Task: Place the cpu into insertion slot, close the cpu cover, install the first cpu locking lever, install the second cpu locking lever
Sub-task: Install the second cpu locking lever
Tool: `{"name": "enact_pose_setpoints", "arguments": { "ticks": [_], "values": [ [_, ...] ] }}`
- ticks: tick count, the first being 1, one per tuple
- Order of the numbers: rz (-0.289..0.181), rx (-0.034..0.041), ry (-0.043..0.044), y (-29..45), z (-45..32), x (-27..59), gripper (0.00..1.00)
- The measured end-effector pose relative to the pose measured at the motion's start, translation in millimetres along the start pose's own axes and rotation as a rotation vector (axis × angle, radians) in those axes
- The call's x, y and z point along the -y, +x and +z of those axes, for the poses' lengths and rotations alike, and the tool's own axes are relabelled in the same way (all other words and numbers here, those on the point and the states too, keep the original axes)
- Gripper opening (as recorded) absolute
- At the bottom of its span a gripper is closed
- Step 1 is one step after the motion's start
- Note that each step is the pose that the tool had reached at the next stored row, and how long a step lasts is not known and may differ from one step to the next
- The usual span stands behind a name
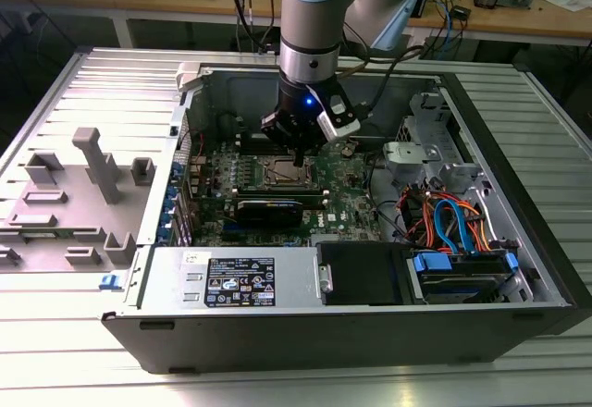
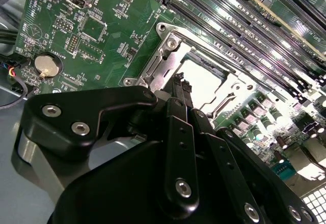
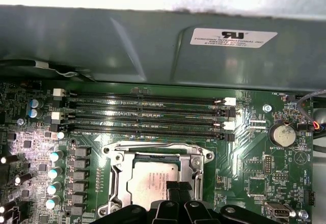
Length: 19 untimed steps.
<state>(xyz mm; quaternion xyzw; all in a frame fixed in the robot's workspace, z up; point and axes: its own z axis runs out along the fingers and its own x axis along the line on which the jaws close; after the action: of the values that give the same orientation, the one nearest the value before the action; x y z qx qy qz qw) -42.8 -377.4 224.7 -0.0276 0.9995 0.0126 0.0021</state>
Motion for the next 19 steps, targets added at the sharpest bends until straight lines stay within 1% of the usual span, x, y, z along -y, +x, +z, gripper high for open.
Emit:
{"name": "enact_pose_setpoints", "arguments": {
  "ticks": [11,12,16,19],
  "values": [
    [0.000,0.0000,0.0001,0.0,-0.1,0.2,0.11],
    [0.000,-0.0002,0.0003,0.1,-1.2,0.2,0.11],
    [0.000,-0.0001,0.0003,0.0,-11.6,-0.1,0.11],
    [0.000,0.0000,-0.0001,0.0,-12.8,0.5,0.11]
  ]
}}
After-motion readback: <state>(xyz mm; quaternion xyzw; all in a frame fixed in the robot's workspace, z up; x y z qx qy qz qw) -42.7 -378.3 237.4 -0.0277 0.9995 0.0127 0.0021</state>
